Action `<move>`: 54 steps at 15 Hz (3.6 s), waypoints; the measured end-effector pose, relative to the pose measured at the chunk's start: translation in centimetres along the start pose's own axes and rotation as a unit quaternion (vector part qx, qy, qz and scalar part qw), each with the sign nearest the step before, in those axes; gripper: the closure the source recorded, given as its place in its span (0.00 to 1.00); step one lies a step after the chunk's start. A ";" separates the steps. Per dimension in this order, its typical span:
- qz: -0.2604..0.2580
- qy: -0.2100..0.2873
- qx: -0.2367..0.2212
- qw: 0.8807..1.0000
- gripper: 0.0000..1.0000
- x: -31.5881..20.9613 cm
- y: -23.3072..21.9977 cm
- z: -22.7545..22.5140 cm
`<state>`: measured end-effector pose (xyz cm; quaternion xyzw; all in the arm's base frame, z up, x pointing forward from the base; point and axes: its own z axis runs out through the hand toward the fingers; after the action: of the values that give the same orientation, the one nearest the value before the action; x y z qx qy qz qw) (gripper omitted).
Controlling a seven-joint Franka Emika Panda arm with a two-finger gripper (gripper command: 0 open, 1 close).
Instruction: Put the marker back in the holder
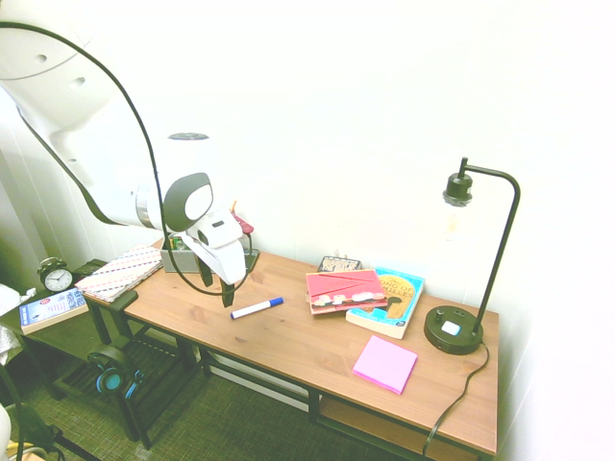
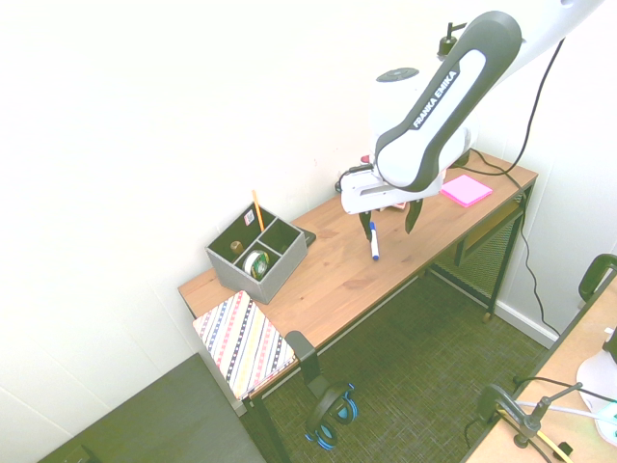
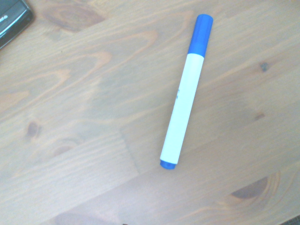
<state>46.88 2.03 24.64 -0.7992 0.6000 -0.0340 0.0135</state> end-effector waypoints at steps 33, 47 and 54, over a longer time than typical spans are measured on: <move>0.040 -0.047 0.015 0.998 1.00 1.1 -2.8 9.5; 0.003 -0.246 0.144 0.959 1.00 -8.3 -13.3 -7.1; 0.021 -0.322 0.154 0.934 1.00 -8.9 -13.1 -4.9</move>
<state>56.63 14.29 30.03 -0.7425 0.5679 0.1336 0.3292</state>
